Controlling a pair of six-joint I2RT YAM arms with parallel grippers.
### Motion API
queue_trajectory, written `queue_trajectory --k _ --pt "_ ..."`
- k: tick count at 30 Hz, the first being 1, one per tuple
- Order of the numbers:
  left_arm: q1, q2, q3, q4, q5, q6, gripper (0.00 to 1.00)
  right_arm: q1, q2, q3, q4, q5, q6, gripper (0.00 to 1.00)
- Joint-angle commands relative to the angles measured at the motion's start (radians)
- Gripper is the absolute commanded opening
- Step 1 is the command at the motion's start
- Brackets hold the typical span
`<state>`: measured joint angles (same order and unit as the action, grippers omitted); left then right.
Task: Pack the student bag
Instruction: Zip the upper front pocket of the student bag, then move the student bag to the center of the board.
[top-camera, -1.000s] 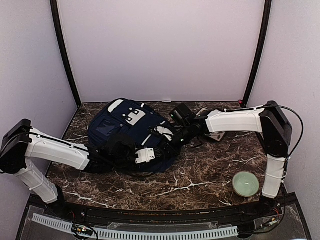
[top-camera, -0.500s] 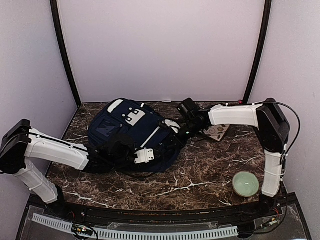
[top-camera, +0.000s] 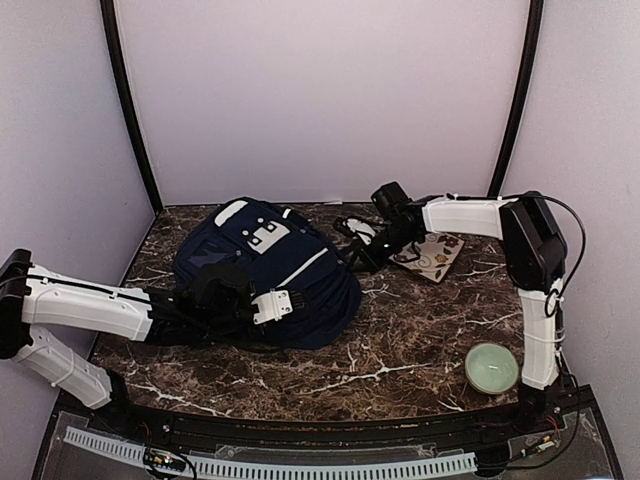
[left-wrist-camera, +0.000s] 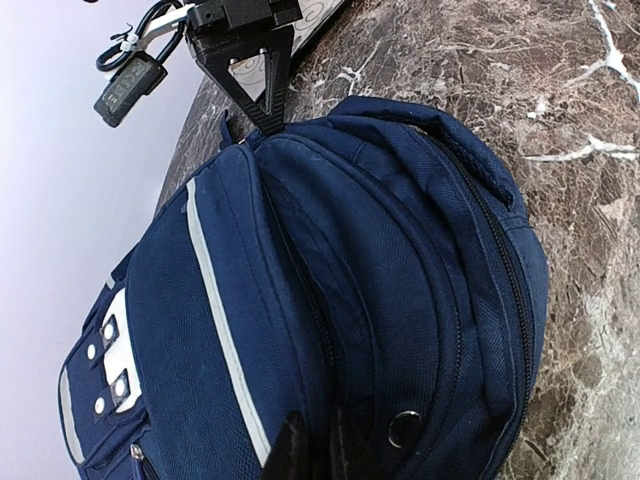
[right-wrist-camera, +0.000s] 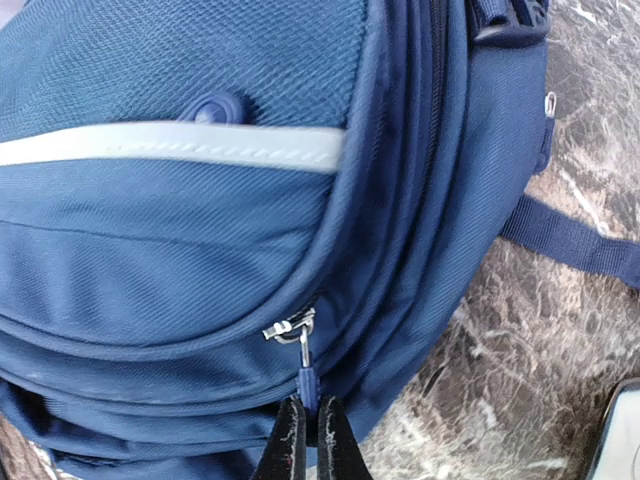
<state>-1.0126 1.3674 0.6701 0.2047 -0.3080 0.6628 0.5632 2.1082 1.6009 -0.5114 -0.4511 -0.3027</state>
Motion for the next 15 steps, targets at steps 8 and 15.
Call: queue_trajectory --k 8,15 --pt "0.101 -0.186 -0.028 -0.287 -0.162 -0.086 0.0 0.039 -0.111 -0.062 0.007 -0.027 -0.095 0.0" --pt "0.209 -0.26 0.001 -0.402 -0.144 -0.124 0.32 0.212 -0.186 -0.105 -0.013 -0.036 -0.079 0.0"
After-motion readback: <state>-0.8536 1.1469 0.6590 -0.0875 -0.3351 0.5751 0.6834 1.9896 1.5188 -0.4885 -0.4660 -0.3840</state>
